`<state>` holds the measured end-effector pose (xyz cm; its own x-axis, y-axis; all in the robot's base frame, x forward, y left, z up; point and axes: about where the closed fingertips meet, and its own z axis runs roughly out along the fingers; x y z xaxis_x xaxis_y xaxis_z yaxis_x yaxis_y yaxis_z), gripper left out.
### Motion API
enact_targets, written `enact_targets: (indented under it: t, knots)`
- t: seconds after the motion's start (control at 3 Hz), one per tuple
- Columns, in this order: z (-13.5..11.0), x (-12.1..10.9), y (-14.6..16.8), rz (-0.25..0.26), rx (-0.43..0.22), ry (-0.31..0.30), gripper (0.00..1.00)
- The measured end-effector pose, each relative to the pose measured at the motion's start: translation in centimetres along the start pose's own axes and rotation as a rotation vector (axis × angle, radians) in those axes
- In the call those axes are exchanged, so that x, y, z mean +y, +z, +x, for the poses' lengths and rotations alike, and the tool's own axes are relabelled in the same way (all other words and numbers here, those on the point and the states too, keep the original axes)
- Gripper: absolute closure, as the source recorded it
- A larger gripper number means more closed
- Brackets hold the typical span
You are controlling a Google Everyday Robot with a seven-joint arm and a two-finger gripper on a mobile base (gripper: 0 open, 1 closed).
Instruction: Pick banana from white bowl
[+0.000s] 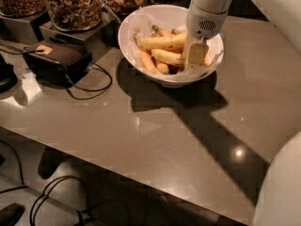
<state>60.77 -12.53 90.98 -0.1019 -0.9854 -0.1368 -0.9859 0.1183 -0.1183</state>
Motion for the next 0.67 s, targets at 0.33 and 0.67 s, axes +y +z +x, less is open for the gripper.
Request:
enact_targets:
  t: [0.33,0.67]
  knots:
    - [-0.02,0.84,-0.42,0.026,0.003,-0.024,0.79]
    - [-0.17,0.65,-0.27,0.032,-0.001,-0.024,1.00]
